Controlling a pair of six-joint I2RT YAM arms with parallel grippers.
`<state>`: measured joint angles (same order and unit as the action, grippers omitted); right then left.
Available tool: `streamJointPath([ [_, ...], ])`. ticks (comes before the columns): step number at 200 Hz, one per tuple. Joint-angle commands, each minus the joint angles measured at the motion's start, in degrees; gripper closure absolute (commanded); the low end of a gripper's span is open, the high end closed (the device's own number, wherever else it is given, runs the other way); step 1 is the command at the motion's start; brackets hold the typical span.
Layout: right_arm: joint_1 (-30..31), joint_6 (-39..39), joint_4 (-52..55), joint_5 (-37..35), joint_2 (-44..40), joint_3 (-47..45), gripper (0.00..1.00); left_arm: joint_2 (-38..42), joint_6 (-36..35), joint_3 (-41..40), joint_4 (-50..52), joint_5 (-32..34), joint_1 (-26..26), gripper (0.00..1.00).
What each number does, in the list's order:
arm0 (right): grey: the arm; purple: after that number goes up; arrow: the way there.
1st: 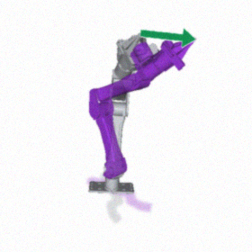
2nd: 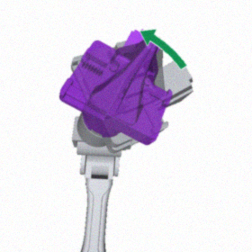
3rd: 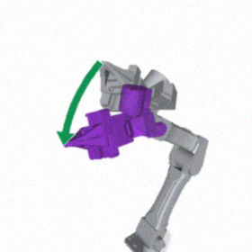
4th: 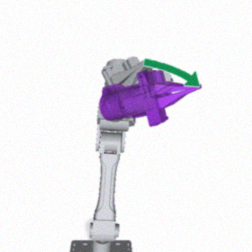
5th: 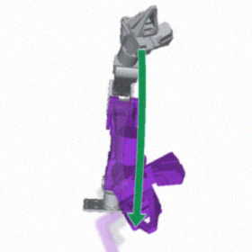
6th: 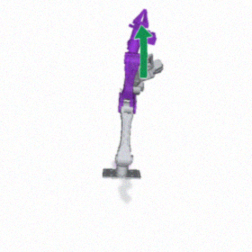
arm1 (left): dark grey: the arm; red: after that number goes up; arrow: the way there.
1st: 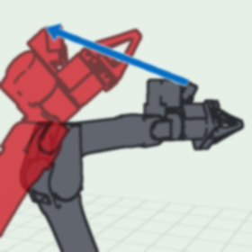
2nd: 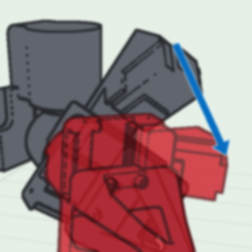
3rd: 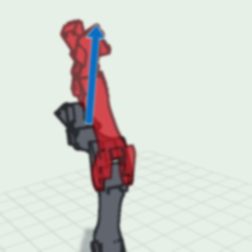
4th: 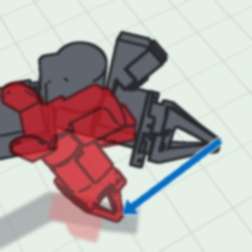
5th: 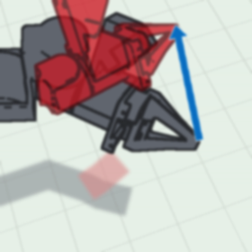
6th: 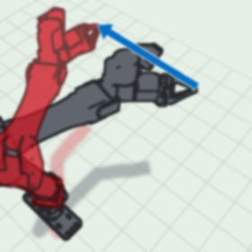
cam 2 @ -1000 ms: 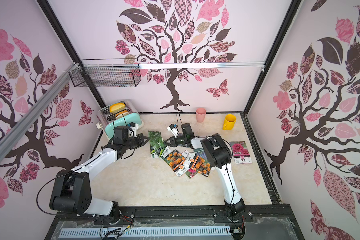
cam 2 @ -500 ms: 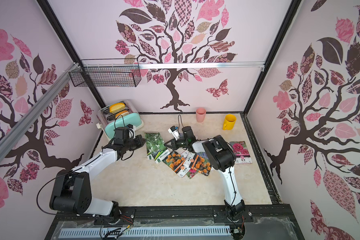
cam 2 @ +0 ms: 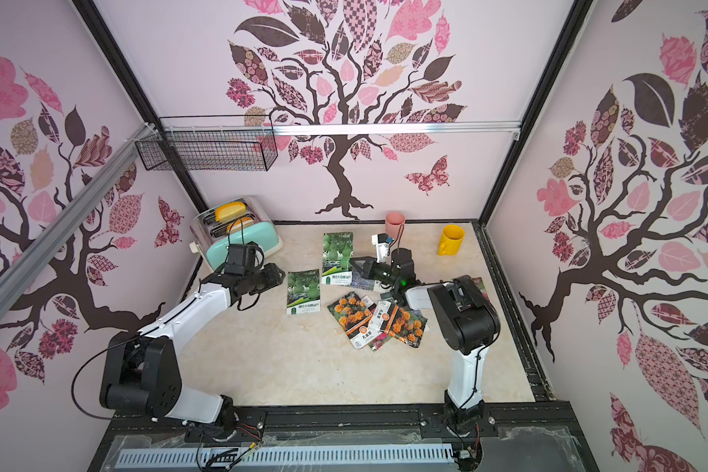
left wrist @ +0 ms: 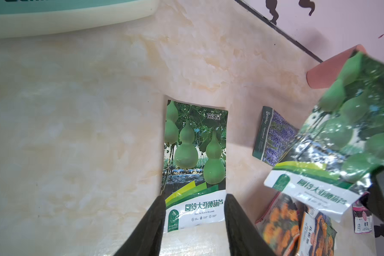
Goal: Arrange the seed packets in a row
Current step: Place the seed packet at the center of the board, then move the seed packet to the center of the board.
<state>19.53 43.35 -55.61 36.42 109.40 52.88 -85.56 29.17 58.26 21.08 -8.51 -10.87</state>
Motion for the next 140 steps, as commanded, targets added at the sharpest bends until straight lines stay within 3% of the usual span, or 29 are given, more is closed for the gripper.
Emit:
streamJointPath([
  [1,-2.18,6.68,-5.43,-2.02,-2.38,-1.85,1.00,-4.72,-1.22,2.73,2.40,1.79,-3.18,0.53],
  [27,-4.25,6.17,-3.37,-2.89,-3.94,-3.14,1.00,-12.95,-0.25,7.78,3.84,2.22,-6.48,0.54],
  [66,-5.73,-1.80,8.80,-6.17,-8.08,-1.87,1.00,-20.82,2.18,10.72,2.83,1.96,-8.63,0.55],
  [140,-5.73,-10.75,21.09,-10.28,-13.63,0.66,1.00,-22.77,-1.04,8.26,12.90,6.80,-7.63,0.57],
])
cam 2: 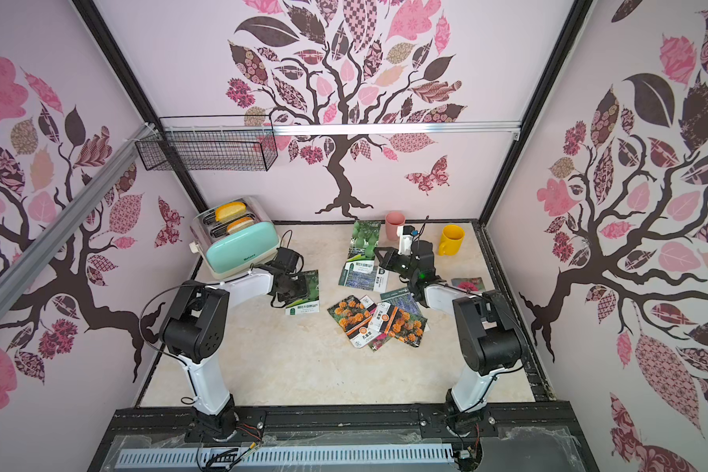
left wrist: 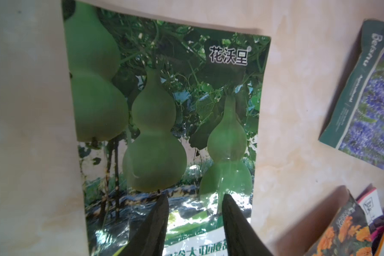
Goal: Arrange the seed packets in a row
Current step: Move the seed packet to the center of the board.
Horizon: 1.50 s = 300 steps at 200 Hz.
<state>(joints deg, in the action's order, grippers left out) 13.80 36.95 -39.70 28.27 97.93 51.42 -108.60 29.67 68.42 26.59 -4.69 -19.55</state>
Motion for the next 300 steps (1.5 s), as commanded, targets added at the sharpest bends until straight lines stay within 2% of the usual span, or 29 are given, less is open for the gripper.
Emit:
streamJointPath([
  [1,0.00,-4.39,5.26,-2.19,-2.23,2.16,1.00,0.38,-1.54,-2.07,7.54,2.99,1.16,0.57],
  [52,0.00,-4.37,4.96,-1.51,-3.25,0.90,1.00,7.03,-2.94,-9.62,11.16,4.59,9.04,0.58],
  [83,0.00,-4.61,4.81,-1.13,-3.62,0.23,1.00,9.60,-5.76,-8.87,13.81,6.70,13.05,0.56],
  [104,0.00,-4.44,4.90,-0.83,-3.62,0.16,1.00,11.89,-7.24,-6.33,16.39,9.03,13.39,0.54],
  [127,-0.03,-4.65,5.07,-1.01,-3.97,-0.16,1.00,15.44,-5.04,-6.17,16.35,7.55,12.30,0.52],
  [153,-0.05,-4.53,5.05,-0.98,-3.91,-0.53,1.00,15.68,2.82,-7.20,12.63,6.80,6.88,0.48],
  [186,-0.09,-5.39,6.55,-1.44,-4.36,-0.62,1.00,12.48,18.12,-9.15,4.36,7.36,2.30,0.44],
  [219,-0.16,-6.71,8.07,-2.60,-4.79,-0.86,1.00,12.13,31.91,-10.50,0.67,12.54,1.47,0.42],
  [248,-0.27,-6.63,7.72,-2.53,-3.86,-1.01,1.00,13.42,41.83,-10.73,3.88,19.93,1.45,0.37],
  [267,-0.26,-6.32,7.36,-2.35,-2.97,-0.88,1.00,14.11,45.80,-11.00,6.06,23.79,1.67,0.33],
  [300,-0.22,-5.92,6.74,-1.99,-2.05,-0.87,1.00,12.43,49.65,-11.45,6.46,24.59,3.08,0.32],
])
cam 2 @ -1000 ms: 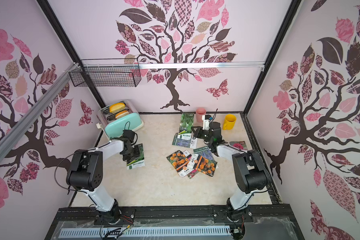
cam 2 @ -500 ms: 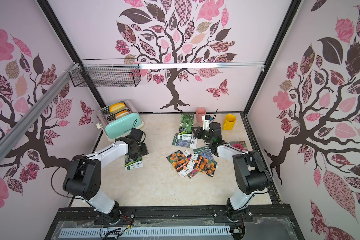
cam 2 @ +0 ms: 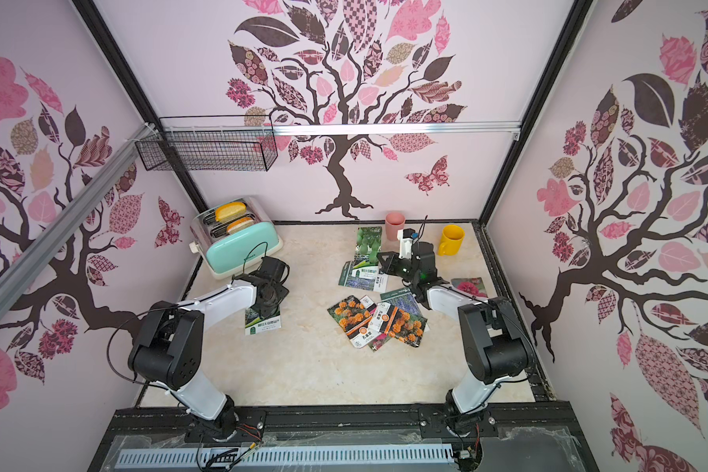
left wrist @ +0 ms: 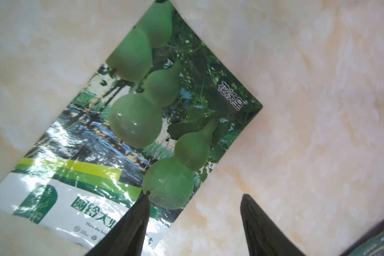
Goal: Arrange the seed packets in a row
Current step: Move the seed packet to the center of the board.
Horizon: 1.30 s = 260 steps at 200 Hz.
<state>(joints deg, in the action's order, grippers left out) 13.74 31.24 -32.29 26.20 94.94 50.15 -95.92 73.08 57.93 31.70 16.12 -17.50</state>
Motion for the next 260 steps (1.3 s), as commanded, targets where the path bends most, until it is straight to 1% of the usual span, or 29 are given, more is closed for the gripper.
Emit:
streamJointPath([
  [1,-0.18,-0.22,-0.67,0.08,0.95,0.44,1.00,-0.28,6.35,-0.93,1.39,3.85,1.04,0.32],
  [37,-0.20,-0.81,0.38,-0.27,1.22,1.14,1.00,-4.00,6.42,-0.42,0.59,2.61,2.71,0.32],
  [52,-0.20,-0.66,0.48,-0.27,1.39,1.44,1.00,-5.15,4.77,-1.11,-0.29,1.46,3.88,0.32],
  [81,-0.25,-0.42,0.30,-0.36,1.74,1.62,1.00,-5.26,0.14,-3.58,-0.60,-0.88,7.80,0.33],
  [107,-0.19,0.33,-0.47,0.50,2.59,1.97,1.00,-3.64,-5.82,-5.43,0.40,-2.79,12.16,0.33],
  [162,-0.15,0.66,-0.93,2.02,3.93,2.76,1.00,-1.55,-24.15,-5.80,3.24,-9.00,24.23,0.34],
  [183,-0.20,1.23,-1.69,2.43,4.09,2.62,1.00,-1.56,-30.13,-5.34,4.53,-8.45,27.53,0.34],
  [202,-0.11,1.87,-2.36,3.05,4.12,2.72,1.00,-1.90,-33.89,-5.09,4.68,-7.53,29.17,0.34],
  [211,-0.11,2.00,-2.67,3.24,4.07,2.68,1.00,-1.83,-34.60,-4.94,4.82,-6.16,29.36,0.33],
  [238,-0.11,1.89,-2.69,3.60,3.55,2.07,1.00,-2.18,-35.92,-3.69,4.35,-6.09,29.54,0.33],
  [251,-0.11,1.43,-2.28,3.43,3.09,1.73,1.00,-3.01,-37.01,-2.12,5.31,-4.36,29.75,0.33],
  [260,-0.11,1.42,-2.24,3.51,2.76,1.60,1.00,-3.64,-38.00,-1.16,5.68,-4.40,30.27,0.33],
])
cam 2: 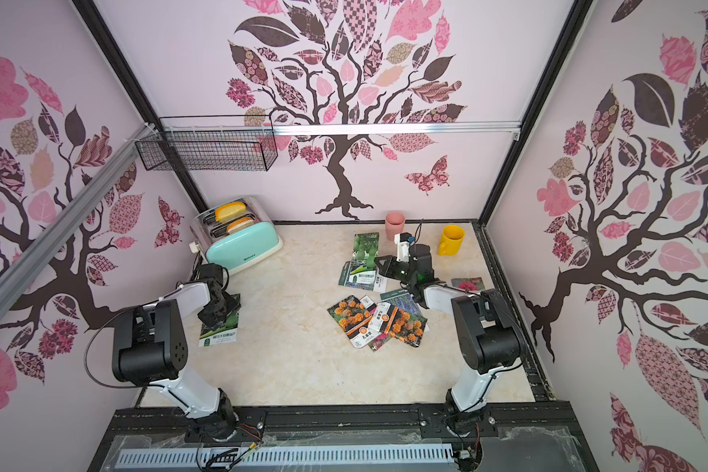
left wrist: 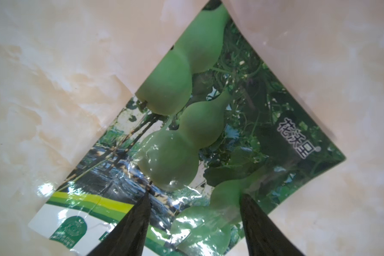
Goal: Arrange the seed packets in a row
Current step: Move the seed packet to the center of the board.
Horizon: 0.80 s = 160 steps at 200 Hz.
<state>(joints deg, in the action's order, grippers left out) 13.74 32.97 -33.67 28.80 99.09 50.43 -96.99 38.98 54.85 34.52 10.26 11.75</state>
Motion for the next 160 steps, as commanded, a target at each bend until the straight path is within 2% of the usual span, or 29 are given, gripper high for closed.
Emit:
streamJointPath([
  [1,-0.16,-0.29,-0.91,0.91,-1.42,1.28,1.00,-2.62,-3.95,2.01,2.94,1.44,1.10,0.33],
  [28,0.28,-0.36,-0.71,1.35,-2.17,1.04,1.00,-2.94,-5.04,3.86,3.69,1.26,1.96,0.33],
  [75,5.08,-1.52,1.62,-0.49,-4.12,2.09,1.00,2.77,-4.96,6.02,4.75,-2.22,1.96,0.30],
  [98,10.85,-0.85,2.73,-3.09,-4.52,2.80,1.00,7.44,-4.36,6.74,6.44,-3.96,1.94,0.29],
  [119,17.31,1.66,1.19,-6.17,-3.87,2.49,1.00,13.94,-3.65,5.47,7.37,-5.11,1.87,0.24],
  [140,23.59,6.61,-3.51,-10.27,-1.44,1.68,1.00,19.87,-3.18,2.80,6.67,-5.97,1.87,0.22],
  [160,28.69,14.19,-9.13,-12.62,3.17,2.05,1.00,22.39,-3.29,2.29,7.94,-6.62,1.88,0.22],
])
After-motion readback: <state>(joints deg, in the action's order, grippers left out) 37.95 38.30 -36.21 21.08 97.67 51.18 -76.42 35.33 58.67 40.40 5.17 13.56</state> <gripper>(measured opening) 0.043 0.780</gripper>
